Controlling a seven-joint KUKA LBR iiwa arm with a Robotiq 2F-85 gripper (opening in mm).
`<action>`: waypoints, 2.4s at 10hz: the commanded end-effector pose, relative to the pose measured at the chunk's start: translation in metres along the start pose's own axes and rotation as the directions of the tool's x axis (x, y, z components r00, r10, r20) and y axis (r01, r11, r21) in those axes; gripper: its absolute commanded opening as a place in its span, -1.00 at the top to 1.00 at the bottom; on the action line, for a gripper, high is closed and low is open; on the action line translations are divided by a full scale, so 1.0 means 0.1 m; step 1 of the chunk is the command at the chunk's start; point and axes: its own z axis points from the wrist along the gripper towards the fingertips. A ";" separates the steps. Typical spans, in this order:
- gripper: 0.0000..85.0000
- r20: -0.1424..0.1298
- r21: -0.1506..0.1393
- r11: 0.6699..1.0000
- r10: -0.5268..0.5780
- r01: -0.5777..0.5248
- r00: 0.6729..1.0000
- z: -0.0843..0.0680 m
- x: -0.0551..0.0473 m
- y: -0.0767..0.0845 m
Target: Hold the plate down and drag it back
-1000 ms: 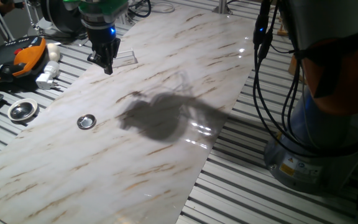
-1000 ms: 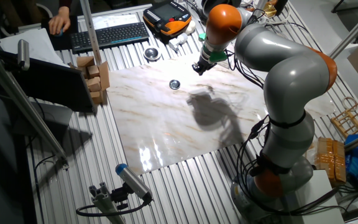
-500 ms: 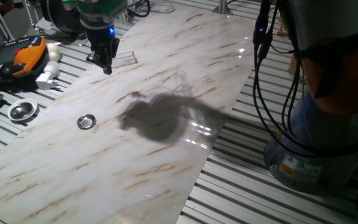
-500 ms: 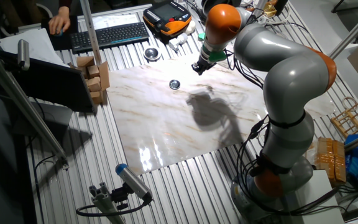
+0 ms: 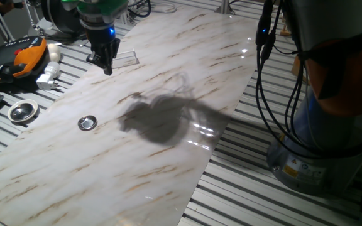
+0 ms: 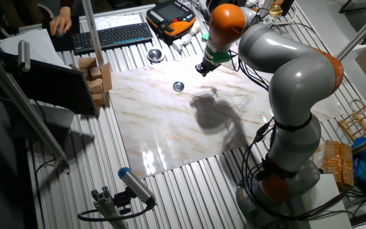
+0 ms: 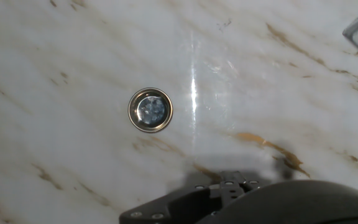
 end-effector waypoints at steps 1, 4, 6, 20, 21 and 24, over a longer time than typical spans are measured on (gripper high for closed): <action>1.00 0.000 0.000 1.000 0.000 0.000 1.000 0.00 0.00 0.00; 1.00 -0.002 0.000 1.000 0.000 0.000 1.000 0.00 0.00 0.00; 1.00 -0.002 0.002 1.000 0.001 -0.001 1.000 0.00 0.00 0.00; 1.00 0.000 0.003 1.000 0.001 -0.001 1.000 0.00 0.00 0.00; 1.00 0.000 0.005 1.000 0.004 -0.004 1.000 0.00 0.01 0.00; 1.00 0.003 0.012 1.000 0.011 -0.011 1.000 0.00 0.00 0.01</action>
